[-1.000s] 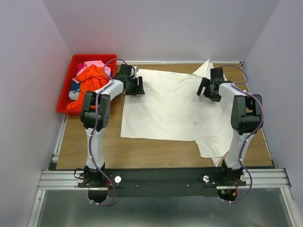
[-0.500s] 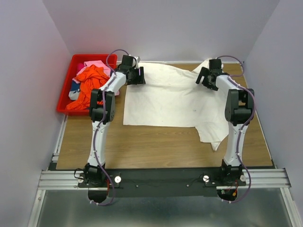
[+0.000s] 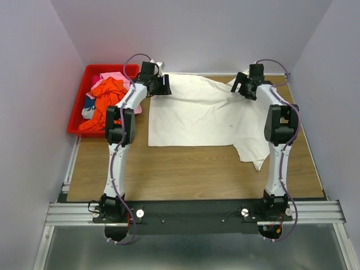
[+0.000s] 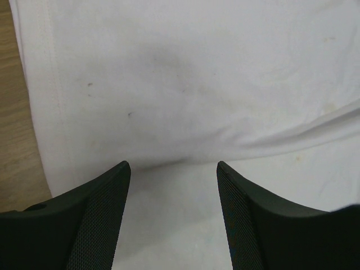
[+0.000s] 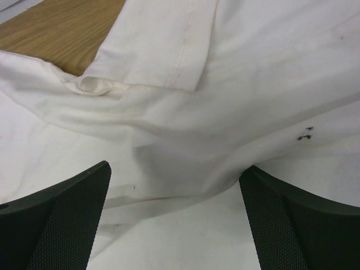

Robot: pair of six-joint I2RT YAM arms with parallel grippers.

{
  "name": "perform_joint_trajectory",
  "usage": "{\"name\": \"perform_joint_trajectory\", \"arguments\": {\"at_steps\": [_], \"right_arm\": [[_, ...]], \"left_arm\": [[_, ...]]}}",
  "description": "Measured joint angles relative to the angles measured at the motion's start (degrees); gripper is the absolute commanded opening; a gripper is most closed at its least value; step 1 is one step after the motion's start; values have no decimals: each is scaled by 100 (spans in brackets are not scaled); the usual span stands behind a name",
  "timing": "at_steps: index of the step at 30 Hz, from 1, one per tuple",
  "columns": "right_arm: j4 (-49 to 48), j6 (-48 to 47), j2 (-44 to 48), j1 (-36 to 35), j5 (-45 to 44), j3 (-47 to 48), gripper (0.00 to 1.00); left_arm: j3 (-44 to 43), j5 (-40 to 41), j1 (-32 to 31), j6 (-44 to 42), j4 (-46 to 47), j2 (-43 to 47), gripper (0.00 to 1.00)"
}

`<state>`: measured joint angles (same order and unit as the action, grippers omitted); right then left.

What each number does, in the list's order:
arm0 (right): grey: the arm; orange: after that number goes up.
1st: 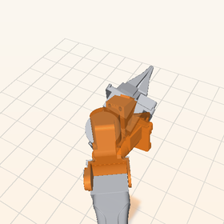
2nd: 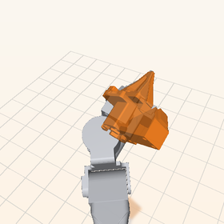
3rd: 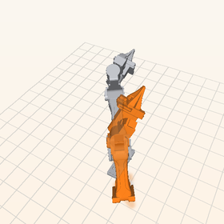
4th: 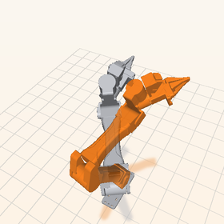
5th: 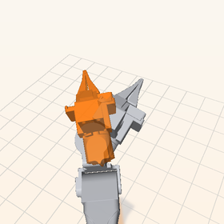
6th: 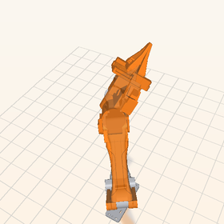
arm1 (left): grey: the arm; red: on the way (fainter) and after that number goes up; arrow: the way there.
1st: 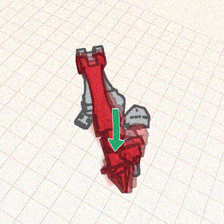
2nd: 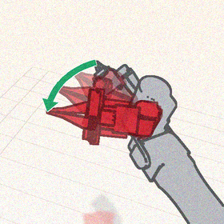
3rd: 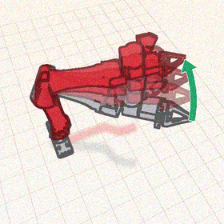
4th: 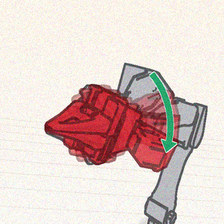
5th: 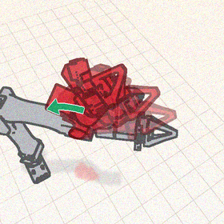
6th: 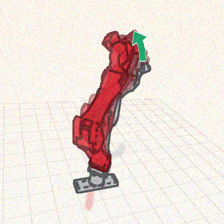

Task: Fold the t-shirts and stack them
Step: Fold the tshirt

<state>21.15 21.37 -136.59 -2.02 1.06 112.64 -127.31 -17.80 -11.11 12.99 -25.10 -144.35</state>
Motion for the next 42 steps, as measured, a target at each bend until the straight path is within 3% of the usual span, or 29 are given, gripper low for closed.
{"name": "perform_joint_trajectory", "arguments": {"at_steps": [8, 13, 21, 30, 42], "right_arm": [[85, -42, 352, 0, 258, -105, 100], [70, -17, 1185, 0, 317, -710, 100], [-44, 101, 2295, 0, 326, -2041, 100], [68, 205, 3036, 0, 273, -3423, 100], [81, 227, 3504, 0, 179, -3834, 100]], "left_arm": [[1871, 481, -125, -173, 155, 1856, 70], [3733, 1078, -339, -151, 249, 3344, 65], [6000, 1687, -396, 249, 81, 4280, 53], [6817, 1871, -391, 540, 4, 4835, 49], [7195, 1766, -577, 614, 118, 4988, 49]]}}
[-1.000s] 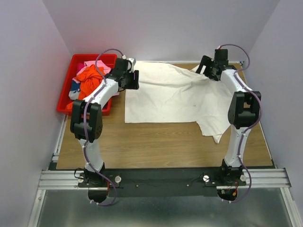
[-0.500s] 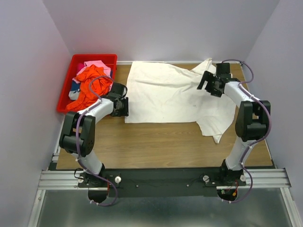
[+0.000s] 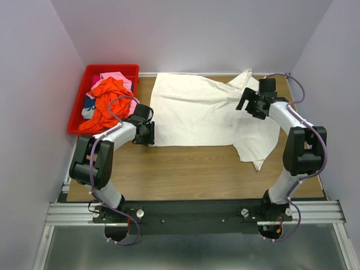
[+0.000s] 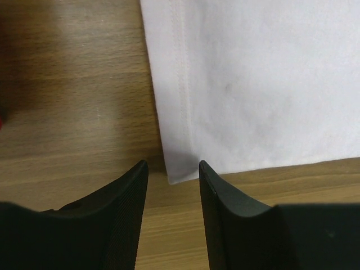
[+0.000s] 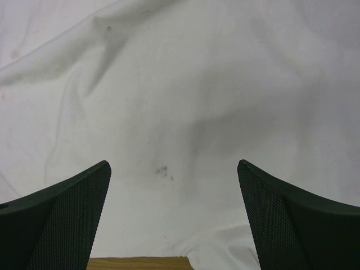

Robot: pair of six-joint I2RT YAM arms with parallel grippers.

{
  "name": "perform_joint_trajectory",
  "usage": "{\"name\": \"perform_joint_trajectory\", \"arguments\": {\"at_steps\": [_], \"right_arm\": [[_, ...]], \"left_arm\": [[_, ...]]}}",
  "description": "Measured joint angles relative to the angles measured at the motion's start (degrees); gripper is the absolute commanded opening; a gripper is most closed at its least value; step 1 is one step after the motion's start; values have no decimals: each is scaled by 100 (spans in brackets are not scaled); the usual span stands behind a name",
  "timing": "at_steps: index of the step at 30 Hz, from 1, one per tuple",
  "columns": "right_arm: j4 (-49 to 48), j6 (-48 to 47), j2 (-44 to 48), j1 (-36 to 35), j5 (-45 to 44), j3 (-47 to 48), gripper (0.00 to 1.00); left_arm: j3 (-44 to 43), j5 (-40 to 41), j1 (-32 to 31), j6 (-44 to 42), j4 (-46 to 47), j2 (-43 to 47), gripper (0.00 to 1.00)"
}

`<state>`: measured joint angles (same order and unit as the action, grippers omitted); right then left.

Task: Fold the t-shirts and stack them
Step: Fold the tshirt

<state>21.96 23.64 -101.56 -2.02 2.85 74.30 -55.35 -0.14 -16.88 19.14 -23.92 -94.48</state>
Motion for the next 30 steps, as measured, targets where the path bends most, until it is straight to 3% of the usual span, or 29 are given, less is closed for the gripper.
{"name": "perform_joint_trajectory", "arguments": {"at_steps": [2, 5, 9, 12, 19, 30], "right_arm": [[-2, 2, 2, 0, -7, -26, 100], [0, 17, 2, 0, -13, -68, 100], [-2, 37, 81, 0, -17, -210, 100], [-4, 39, 247, 0, -17, -393, 100], [-28, 164, 761, 0, -13, -1189, 100], [234, 516, 1720, 0, -184, -2146, 100]], "left_arm": [[46, -48, -13, 2, 22, 0, 49], [92, -92, -13, 11, 50, 2, 40], [131, -142, -13, 44, 109, 2, 13], [166, -225, -13, 74, 195, 2, 0], [-87, -208, 107, 50, 109, -151, 0], [-1672, -302, 848, -114, 249, -994, 0]]}}
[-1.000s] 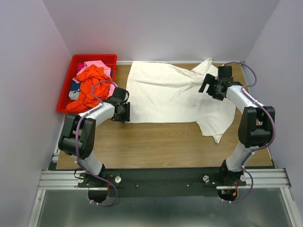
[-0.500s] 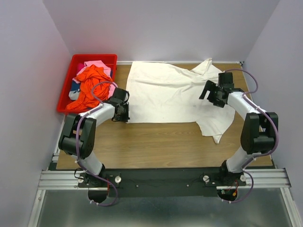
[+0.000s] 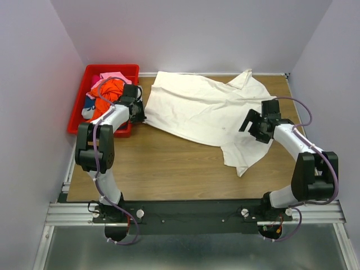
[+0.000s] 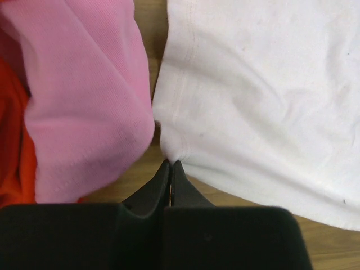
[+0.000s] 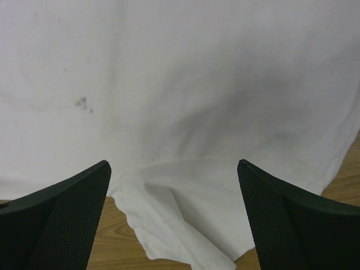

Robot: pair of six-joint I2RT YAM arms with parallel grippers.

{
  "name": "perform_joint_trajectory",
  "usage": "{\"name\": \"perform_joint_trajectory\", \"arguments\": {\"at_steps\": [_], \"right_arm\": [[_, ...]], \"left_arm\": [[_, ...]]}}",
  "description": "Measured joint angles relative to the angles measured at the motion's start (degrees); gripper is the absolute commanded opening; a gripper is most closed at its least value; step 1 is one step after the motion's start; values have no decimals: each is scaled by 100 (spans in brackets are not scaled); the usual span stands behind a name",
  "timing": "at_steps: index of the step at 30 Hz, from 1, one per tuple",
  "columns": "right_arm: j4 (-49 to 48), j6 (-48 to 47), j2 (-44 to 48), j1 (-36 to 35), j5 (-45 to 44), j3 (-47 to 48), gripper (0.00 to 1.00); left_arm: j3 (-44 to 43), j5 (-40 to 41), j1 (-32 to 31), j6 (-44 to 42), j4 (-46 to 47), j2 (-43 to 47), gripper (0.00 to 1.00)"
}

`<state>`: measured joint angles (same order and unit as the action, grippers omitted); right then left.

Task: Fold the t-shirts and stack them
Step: Fold the tshirt

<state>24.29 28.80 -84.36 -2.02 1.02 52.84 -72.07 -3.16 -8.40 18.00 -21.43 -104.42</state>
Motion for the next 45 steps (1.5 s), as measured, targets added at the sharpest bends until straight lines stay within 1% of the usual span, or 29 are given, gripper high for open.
{"name": "perform_joint_trajectory", "arguments": {"at_steps": [8, 14, 19, 24, 28, 32, 35, 38, 40, 43, 45], "right_arm": [[164, 339, 22, 0, -116, -232, 100], [179, 426, -577, 0, -332, -221, 100], [251, 326, -1150, 0, -686, 369, 100], [247, 136, -1985, 24, -955, 1340, 100], [201, -37, -2754, 105, -1040, 2345, 100], [208, -275, -3193, 140, -1029, 3071, 100], [184, -424, -3134, 140, -940, 3272, 100], [138, -494, -2793, 138, -844, 3097, 100], [101, -496, -2188, 140, -772, 2557, 100], [164, -472, -1338, 140, -662, 1860, 95], [264, -420, -809, 133, -588, 1368, 94]], "left_arm": [[-142, -280, 122, -155, 35, -326, 0], [-164, -621, 122, -201, 188, -361, 0], [-450, -793, 122, -238, 214, -619, 0], [-887, -848, 122, -278, 208, -973, 0], [-1631, -925, 120, -323, 175, -1392, 0], [-2369, -970, 122, -363, 68, -1725, 0], [-2752, -1060, 122, -372, 39, -1862, 0], [-2791, -1165, 122, -372, 44, -1860, 0], [-2758, -1226, 122, -376, 24, -1860, 0], [-2583, -1327, 122, -378, 68, -1853, 0], [-2455, -1379, 122, -376, 81, -1853, 0]]}}
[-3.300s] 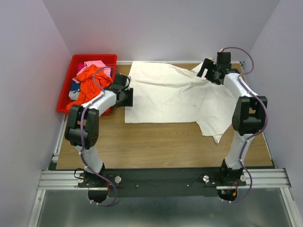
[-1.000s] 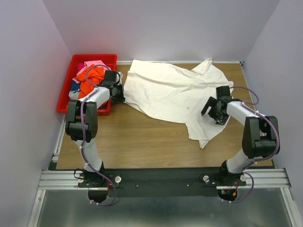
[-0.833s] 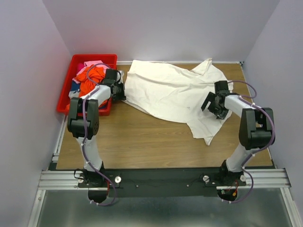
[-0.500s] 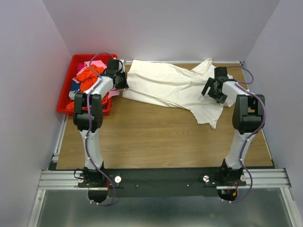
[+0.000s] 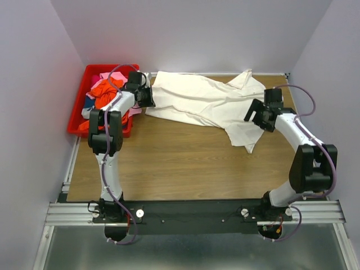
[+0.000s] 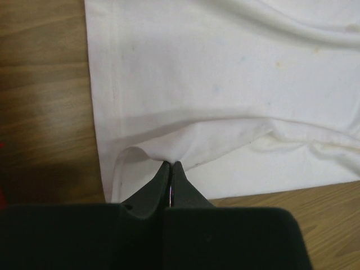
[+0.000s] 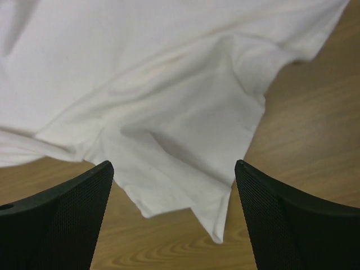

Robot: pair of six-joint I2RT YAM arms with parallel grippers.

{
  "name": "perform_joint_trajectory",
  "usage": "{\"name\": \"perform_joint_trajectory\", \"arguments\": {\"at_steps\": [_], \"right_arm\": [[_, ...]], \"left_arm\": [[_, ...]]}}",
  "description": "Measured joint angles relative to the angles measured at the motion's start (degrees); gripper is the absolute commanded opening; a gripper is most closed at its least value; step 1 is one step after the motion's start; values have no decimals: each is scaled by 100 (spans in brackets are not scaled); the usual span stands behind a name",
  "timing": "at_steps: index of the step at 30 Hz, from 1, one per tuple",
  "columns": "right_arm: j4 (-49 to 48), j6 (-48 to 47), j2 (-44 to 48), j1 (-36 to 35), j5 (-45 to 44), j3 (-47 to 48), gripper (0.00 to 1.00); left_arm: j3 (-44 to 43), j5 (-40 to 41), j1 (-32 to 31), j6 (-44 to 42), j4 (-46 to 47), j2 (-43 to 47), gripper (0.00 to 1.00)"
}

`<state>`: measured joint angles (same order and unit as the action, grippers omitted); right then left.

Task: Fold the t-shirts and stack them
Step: Fold the tshirt

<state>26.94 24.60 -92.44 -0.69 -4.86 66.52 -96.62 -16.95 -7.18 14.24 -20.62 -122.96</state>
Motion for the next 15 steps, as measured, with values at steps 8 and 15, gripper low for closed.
{"name": "perform_joint_trajectory", "arguments": {"at_steps": [8, 15], "right_arm": [[525, 345, 726, -160, 146, -1261, 90], [664, 588, 684, -188, 175, -1585, 79]], "left_arm": [[463, -227, 0, 37, 2, 7, 0], [490, -310, 0, 39, 57, 72, 0]]}}
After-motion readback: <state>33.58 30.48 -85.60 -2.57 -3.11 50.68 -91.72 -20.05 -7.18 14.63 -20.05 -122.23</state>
